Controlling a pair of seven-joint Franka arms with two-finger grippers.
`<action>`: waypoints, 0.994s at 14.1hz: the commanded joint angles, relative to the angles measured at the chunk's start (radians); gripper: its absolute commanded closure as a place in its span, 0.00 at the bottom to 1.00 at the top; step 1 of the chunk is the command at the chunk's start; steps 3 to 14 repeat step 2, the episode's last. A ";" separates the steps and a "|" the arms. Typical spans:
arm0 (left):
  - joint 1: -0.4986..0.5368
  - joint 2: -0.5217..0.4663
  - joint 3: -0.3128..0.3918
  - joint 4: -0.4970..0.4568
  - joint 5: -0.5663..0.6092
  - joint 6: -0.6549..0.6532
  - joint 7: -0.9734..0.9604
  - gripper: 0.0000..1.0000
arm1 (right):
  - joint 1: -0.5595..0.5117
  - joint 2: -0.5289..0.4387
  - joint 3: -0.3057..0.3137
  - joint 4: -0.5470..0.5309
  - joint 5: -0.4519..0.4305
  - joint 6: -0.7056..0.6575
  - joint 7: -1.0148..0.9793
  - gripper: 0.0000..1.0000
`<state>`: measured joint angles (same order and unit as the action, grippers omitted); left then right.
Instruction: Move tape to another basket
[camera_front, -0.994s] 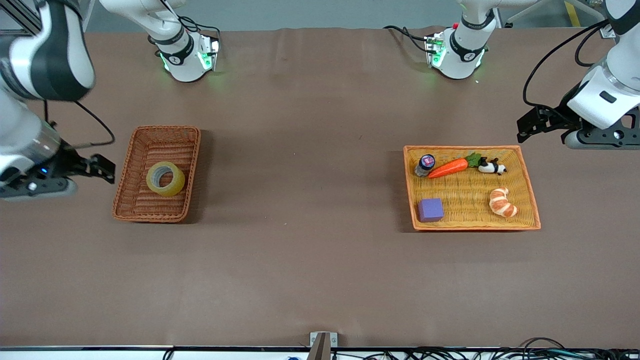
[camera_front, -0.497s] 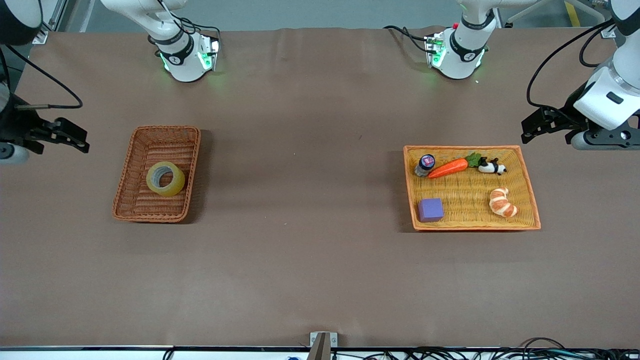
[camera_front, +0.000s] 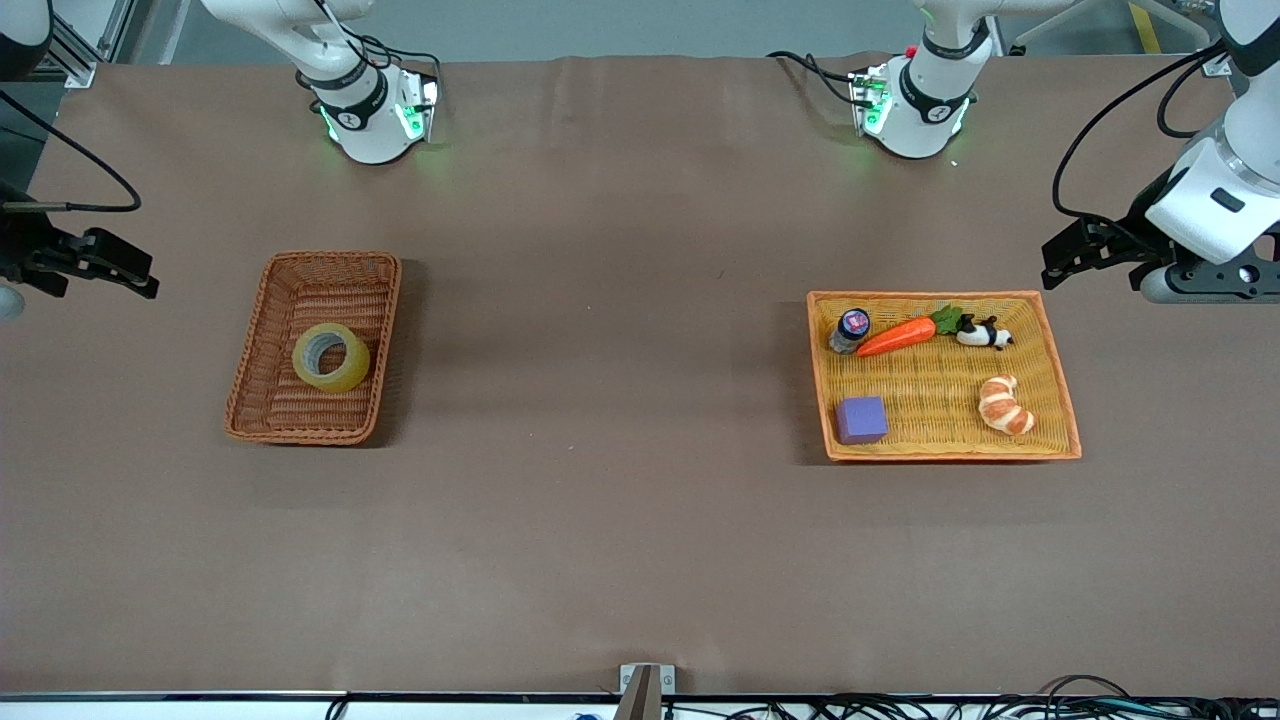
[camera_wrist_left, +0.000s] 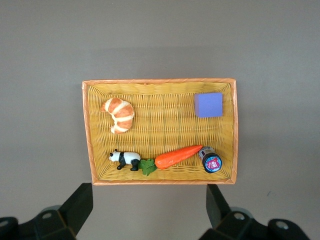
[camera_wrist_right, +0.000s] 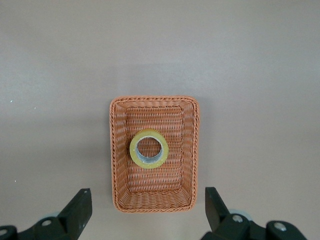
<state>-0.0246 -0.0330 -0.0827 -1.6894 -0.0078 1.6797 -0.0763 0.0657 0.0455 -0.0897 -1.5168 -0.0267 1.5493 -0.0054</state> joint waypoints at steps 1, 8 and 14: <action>0.000 -0.002 0.001 -0.001 0.006 0.009 0.009 0.00 | 0.026 -0.026 -0.024 -0.008 0.010 -0.008 0.005 0.00; 0.000 -0.002 0.001 -0.001 0.006 0.009 0.010 0.00 | 0.031 -0.026 -0.018 -0.006 0.010 -0.005 0.013 0.00; 0.000 -0.002 0.001 -0.001 0.006 0.009 0.010 0.00 | 0.031 -0.026 -0.018 -0.006 0.010 -0.005 0.013 0.00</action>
